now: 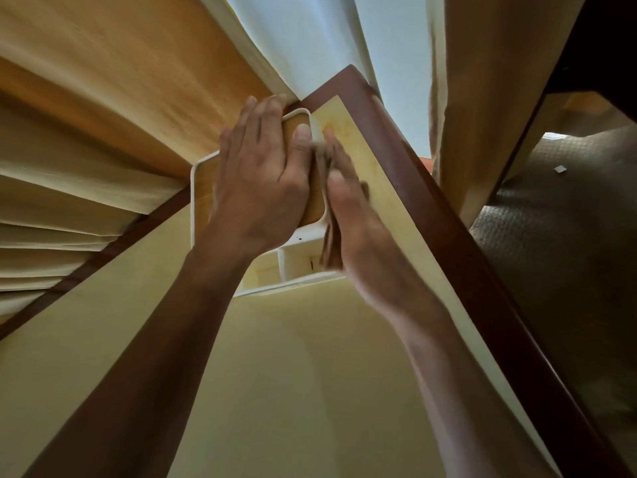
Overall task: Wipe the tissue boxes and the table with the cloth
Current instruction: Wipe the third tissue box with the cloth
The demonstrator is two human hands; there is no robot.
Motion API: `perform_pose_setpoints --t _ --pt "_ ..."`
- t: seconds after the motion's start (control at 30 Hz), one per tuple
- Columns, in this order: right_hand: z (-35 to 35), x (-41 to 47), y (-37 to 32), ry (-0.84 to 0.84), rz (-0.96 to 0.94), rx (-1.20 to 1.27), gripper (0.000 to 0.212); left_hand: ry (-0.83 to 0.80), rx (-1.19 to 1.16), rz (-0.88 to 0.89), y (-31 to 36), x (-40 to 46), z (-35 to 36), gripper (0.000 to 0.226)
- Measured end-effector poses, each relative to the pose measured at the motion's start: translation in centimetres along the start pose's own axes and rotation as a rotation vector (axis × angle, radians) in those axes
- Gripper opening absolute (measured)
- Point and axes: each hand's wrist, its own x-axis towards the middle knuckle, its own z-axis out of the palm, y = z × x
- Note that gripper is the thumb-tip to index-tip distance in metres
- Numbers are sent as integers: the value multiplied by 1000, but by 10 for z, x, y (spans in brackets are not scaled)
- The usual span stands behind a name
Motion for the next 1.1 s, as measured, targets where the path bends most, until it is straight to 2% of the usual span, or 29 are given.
perform_pose_setpoints --t 0.17,0.27,0.33,0.43,0.57,0.77,1.0,1.1 --pt "-7 70 -17 4 105 38 52 6 -13 10 -3 1 1 57" --pt "-17 80 -19 -55 118 42 45 5 -2 9 -4 2 1 62" --pt "-13 78 -18 -10 116 54 46 9 -7 11 -3 2 1 59" --pt "-5 56 -8 4 34 38 55 11 -13 9 -2 0 1 53" --pt "0 -8 2 -3 8 -59 49 14 5 -3 -1 -1 1 54" --pt "20 -58 9 54 1 78 49 13 21 -7 1 -2 1 55" --pt "1 23 -1 27 40 -24 49 13 -6 -4 -1 0 3 59" --pt "-6 64 -13 15 71 21 52 12 2 -7 -2 0 2 61"
